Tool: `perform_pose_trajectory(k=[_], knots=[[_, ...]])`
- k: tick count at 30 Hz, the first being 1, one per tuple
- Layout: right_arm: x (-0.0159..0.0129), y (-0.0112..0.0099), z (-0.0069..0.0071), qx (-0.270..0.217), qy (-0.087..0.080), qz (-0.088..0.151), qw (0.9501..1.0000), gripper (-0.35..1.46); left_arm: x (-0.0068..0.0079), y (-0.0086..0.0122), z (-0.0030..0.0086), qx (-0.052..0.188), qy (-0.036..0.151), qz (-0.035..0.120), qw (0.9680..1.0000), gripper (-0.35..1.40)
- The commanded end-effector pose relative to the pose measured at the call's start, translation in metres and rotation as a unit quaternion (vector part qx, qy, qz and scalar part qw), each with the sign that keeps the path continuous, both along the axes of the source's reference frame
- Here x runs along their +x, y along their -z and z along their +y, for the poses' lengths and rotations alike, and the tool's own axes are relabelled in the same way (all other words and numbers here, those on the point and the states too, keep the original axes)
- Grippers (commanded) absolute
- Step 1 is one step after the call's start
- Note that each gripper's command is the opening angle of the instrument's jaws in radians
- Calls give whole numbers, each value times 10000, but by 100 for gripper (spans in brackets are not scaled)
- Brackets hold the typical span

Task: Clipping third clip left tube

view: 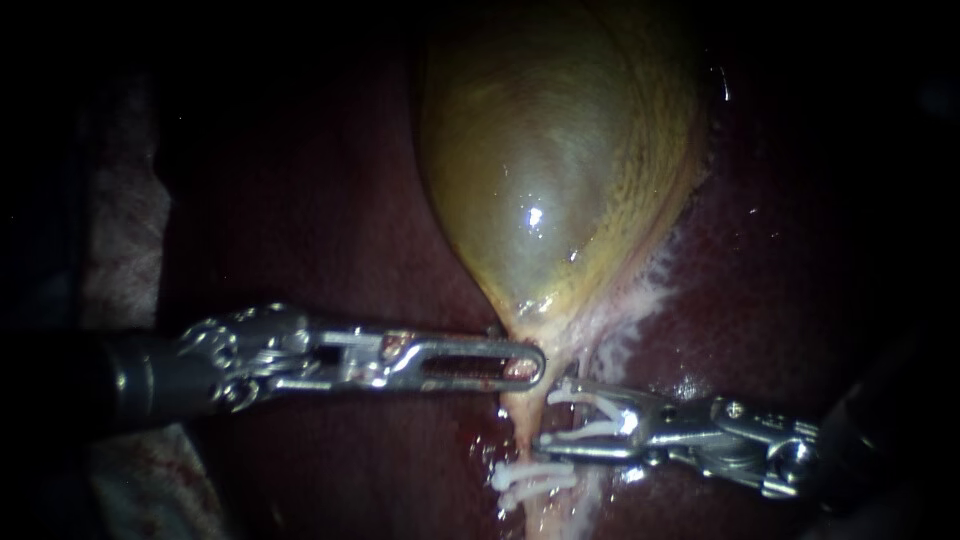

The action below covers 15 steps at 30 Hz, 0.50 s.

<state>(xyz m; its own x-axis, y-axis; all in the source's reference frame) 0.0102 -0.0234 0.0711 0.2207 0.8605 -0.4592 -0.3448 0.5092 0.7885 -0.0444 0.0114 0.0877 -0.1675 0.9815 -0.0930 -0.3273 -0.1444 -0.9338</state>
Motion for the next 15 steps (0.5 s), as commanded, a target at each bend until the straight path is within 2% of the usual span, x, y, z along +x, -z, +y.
perform_pose_trajectory(k=[1, 15], knots=[[1, -1, -1, 5, 13, 3, 10000, 57, 0, 0, 0, 0, 0, 0, 10000, -35], [19, -11, -6, 34, 111, 13, 9999, 57, 0, 0, 1, -3, 8, 7, 10000, -35]])
